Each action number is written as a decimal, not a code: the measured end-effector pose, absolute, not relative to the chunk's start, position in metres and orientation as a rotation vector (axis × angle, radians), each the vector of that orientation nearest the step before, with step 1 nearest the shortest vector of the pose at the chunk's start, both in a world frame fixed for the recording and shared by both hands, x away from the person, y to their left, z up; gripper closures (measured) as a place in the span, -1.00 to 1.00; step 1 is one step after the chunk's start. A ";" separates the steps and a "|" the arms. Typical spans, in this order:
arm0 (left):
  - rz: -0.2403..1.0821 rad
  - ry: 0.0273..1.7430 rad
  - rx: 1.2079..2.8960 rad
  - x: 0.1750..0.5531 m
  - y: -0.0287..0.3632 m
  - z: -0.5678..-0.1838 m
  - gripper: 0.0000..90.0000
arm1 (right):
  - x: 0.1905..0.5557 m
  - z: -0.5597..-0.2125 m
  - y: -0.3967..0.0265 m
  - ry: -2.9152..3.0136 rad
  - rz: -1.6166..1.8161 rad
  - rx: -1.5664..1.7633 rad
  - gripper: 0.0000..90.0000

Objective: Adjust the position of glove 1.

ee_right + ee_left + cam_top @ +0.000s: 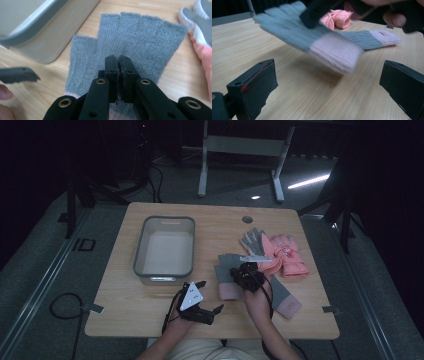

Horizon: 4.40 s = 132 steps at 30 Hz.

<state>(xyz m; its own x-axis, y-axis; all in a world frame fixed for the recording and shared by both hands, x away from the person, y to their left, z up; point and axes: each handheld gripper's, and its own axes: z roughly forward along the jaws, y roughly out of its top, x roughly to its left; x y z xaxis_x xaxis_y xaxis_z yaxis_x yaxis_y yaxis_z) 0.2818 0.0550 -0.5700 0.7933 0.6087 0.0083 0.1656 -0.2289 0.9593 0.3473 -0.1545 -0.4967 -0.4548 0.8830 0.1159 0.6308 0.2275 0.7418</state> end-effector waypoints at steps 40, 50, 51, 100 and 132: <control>0.456 0.594 1.789 0.282 0.055 -0.570 -0.99 | 0.359 -0.510 -0.193 2.242 1.167 1.348 0.28; 0.458 0.587 1.790 0.282 0.055 -0.570 -0.99 | 0.362 -0.492 -0.233 2.320 1.122 1.120 0.32; 0.458 0.588 1.790 0.282 0.055 -0.570 -0.98 | 0.362 -0.492 -0.240 2.324 1.109 1.111 0.33; 0.470 0.587 1.798 0.281 0.054 -0.570 -0.98 | 0.333 -0.514 -0.312 2.505 0.887 1.127 0.88; 0.484 0.590 1.798 0.280 0.053 -0.570 -0.99 | 0.299 -0.530 -0.298 1.985 0.928 1.701 0.88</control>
<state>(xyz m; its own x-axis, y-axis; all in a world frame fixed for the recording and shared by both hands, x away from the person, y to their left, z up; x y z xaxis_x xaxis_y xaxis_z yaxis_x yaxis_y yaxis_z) 0.2803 0.0529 -0.5701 0.7906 0.6115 0.0326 0.1519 -0.2475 0.9569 0.2992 -0.2977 -0.5295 -0.2058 0.9686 0.1393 0.7281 0.0565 0.6831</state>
